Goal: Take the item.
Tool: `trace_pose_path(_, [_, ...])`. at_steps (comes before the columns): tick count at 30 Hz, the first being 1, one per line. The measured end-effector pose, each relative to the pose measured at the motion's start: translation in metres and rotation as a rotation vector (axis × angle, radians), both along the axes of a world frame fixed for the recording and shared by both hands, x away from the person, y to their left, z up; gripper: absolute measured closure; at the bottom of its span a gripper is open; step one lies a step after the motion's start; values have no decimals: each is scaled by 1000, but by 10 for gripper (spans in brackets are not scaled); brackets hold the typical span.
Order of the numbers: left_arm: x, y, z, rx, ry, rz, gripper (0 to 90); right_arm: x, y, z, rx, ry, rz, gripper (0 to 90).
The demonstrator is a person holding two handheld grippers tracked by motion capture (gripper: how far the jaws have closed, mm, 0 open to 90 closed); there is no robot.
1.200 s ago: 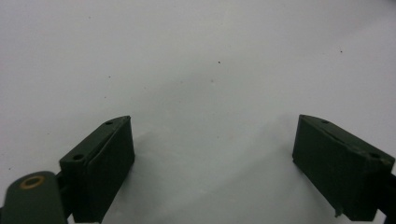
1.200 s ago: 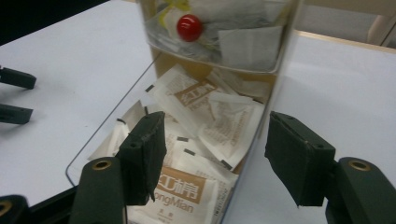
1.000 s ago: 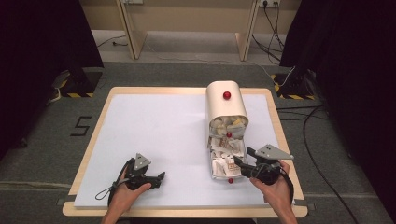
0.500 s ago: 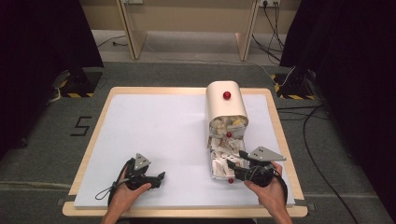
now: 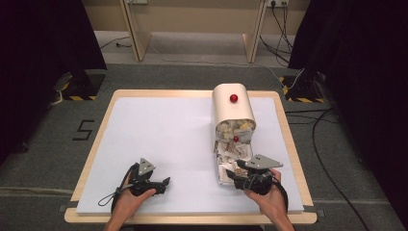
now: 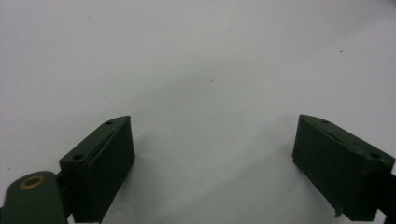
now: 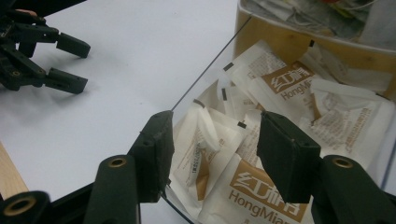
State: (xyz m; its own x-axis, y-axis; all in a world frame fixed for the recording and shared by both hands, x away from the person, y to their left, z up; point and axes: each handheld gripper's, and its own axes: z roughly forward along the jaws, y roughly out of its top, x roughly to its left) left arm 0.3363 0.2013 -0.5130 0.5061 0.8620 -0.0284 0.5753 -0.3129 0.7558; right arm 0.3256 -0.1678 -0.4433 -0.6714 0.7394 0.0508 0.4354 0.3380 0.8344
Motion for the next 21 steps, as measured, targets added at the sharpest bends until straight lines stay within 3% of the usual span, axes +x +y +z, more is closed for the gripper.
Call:
trace_pose_path(13, [0,0,0,0,0,0,118,3,8,-10,-26,15,37,529])
trace_pose_path(21, [0,0,0,0,0,0,118,6,14,-17,-60,14,66,662])
